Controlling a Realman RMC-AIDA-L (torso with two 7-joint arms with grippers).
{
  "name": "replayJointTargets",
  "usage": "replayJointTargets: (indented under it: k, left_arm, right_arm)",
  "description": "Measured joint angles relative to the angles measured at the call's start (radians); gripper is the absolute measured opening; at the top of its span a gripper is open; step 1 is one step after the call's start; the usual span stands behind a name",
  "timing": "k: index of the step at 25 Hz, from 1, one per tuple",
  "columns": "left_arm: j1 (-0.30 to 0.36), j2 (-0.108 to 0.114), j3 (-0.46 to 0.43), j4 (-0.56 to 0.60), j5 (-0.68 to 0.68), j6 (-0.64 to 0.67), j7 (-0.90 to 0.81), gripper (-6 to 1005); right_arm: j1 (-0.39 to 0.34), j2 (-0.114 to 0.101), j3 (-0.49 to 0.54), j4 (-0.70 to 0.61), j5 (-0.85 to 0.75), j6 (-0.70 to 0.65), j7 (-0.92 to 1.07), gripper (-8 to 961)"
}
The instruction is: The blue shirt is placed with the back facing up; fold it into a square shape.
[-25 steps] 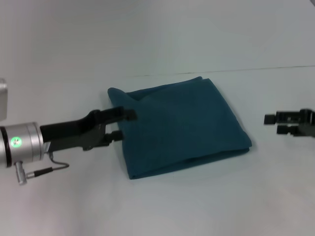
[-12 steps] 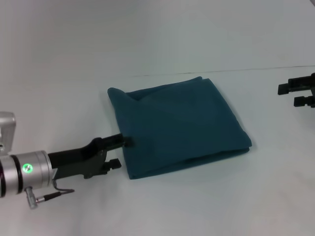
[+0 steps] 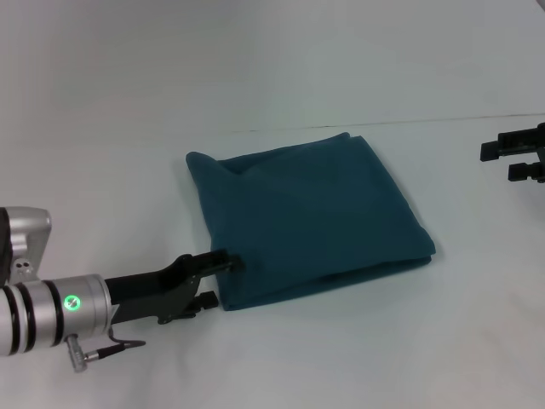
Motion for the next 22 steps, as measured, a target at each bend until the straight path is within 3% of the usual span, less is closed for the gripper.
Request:
replayJointTargets:
  k: [14,19,22]
  left_arm:
    - [-0.057,-0.016,0.059,-0.030,-0.002,-0.069,0.001,893]
    - [-0.052,-0.022,0.051,-0.001,-0.012,-0.051,0.001,802]
    - [-0.038,-0.023,0.049,0.020,-0.028,-0.029,0.001,656]
  right_arm:
    - [0.002,0.001,0.000,0.000,-0.006,0.002,-0.004,791]
    - [0.003,0.002,0.000,0.000,-0.006,0.002,-0.008,791]
    - [0.001,0.003,0.000,0.000,-0.006,0.002,-0.010,791]
